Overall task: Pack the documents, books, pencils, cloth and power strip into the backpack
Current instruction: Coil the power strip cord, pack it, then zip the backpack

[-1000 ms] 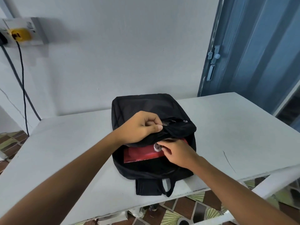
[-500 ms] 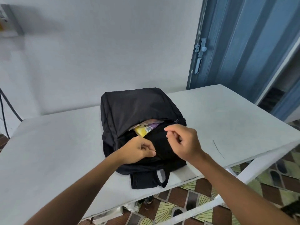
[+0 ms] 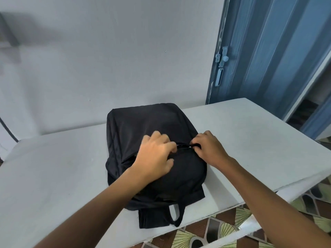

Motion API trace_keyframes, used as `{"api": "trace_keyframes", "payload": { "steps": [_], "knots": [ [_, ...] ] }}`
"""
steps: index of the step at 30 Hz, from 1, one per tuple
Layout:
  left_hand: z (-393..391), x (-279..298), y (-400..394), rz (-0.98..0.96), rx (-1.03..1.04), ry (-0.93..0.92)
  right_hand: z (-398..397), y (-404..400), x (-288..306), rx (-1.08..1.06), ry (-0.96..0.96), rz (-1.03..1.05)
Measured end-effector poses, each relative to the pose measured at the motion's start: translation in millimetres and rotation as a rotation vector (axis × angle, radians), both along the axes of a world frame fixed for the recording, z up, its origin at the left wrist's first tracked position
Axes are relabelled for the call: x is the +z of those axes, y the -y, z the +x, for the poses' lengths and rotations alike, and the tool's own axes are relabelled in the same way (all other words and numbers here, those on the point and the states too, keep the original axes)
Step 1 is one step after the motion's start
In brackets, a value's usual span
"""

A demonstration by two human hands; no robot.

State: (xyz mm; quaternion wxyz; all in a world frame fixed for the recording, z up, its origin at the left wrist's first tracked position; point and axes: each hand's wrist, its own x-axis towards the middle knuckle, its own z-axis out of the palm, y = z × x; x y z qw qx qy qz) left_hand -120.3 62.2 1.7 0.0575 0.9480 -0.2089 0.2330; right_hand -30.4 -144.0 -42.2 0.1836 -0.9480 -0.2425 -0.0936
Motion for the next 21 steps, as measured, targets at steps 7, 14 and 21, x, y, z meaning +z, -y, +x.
{"api": "trace_keyframes", "payload": {
  "steps": [7, 14, 21],
  "knots": [
    [27, -5, -33, 0.223, 0.250, -0.070, 10, 13, 34, 0.039, -0.395, 0.120],
    [40, 5, -49, 0.240, 0.243, -0.042, 2, 0, 69, -0.033, -0.646, 0.312],
    [41, 36, 10, 0.070, 0.042, -0.148, 1, -5, 76, -0.066, -0.622, 0.357]
  ]
}}
